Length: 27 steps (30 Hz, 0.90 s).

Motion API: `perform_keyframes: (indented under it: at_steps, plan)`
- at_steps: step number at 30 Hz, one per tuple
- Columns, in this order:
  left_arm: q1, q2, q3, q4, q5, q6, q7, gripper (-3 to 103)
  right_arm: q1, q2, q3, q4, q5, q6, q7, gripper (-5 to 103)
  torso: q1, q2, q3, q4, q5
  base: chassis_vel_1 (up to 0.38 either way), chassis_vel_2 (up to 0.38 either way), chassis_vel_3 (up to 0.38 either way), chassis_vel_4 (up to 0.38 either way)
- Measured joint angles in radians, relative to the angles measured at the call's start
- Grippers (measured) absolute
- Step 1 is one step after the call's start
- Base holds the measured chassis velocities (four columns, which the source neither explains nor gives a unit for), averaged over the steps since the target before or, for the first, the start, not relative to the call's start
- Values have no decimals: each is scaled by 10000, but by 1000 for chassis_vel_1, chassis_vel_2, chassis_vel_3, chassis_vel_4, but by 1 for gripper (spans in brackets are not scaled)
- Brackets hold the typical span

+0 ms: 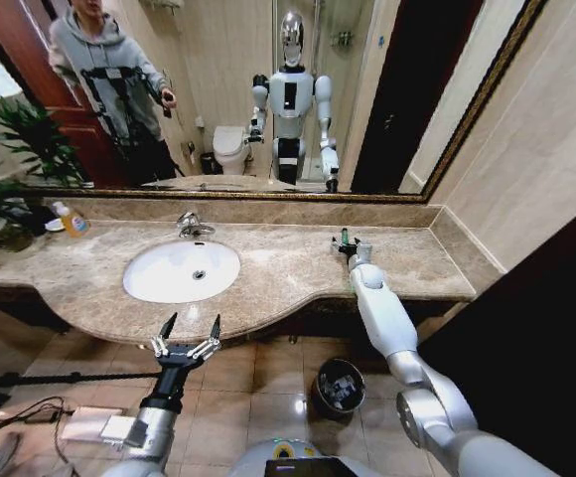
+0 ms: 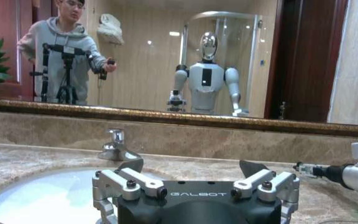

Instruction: Pick up the trash from the sink and place it in the trash bin.

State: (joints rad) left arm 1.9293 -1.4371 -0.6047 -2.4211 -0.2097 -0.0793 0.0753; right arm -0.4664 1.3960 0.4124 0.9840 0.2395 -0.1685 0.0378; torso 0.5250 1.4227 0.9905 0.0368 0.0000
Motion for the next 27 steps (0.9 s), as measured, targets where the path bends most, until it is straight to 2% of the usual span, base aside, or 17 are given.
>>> perform_keyframes:
  at_steps: [2,3,6,8,10,11,14,15,18,20,23,27]
  plan:
    - [0,0,0,0,0,0,0,100,54,14,1,-87,-6,7,-18,72,0,0,0,0,-1,0,0,0,0]
    - [0,0,0,0,0,0,0,100,54,14,1,-87,-6,7,-18,72,0,0,0,0,-1,0,0,0,0]
    - [0,0,0,0,0,0,0,100,58,-5,-4,-123,-6,8,-35,56,0,0,0,0,-1,0,0,0,0]
    - [0,0,0,0,-1,0,0,100,62,-14,-1,-135,1,10,-35,56,0,0,0,0,0,0,0,0,0]
    - [-1,0,0,0,-1,0,0,100,63,-44,3,-139,33,22,-24,44,0,0,0,0,0,0,0,0,0]
    - [-1,0,0,0,-1,0,0,100,63,-44,3,-139,33,22,-24,44,0,0,0,0,0,0,0,0,0]
    - [0,0,0,0,0,0,0,100,46,-107,4,-140,92,39,-10,28,0,0,0,0,-1,0,0,0,0]
    - [0,0,0,0,0,0,0,100,46,-107,4,-140,92,39,-10,28,0,0,0,0,-1,0,0,0,0]
    - [0,0,0,0,0,0,0,100,9,-128,3,-133,263,36,2,12,0,1,-1,0,-2,0,0,0,0]
    - [0,0,0,0,0,0,0,100,4,-130,3,-128,268,36,7,12,0,1,-1,0,-2,0,0,0,0]
    - [0,0,0,-1,0,0,0,100,-21,-133,-9,-94,283,33,43,1,0,0,-1,0,-2,0,0,0,0]
    - [0,0,0,0,0,0,0,100,-24,-129,-21,-52,284,32,76,0,0,0,-1,0,0,0,0,0,0]
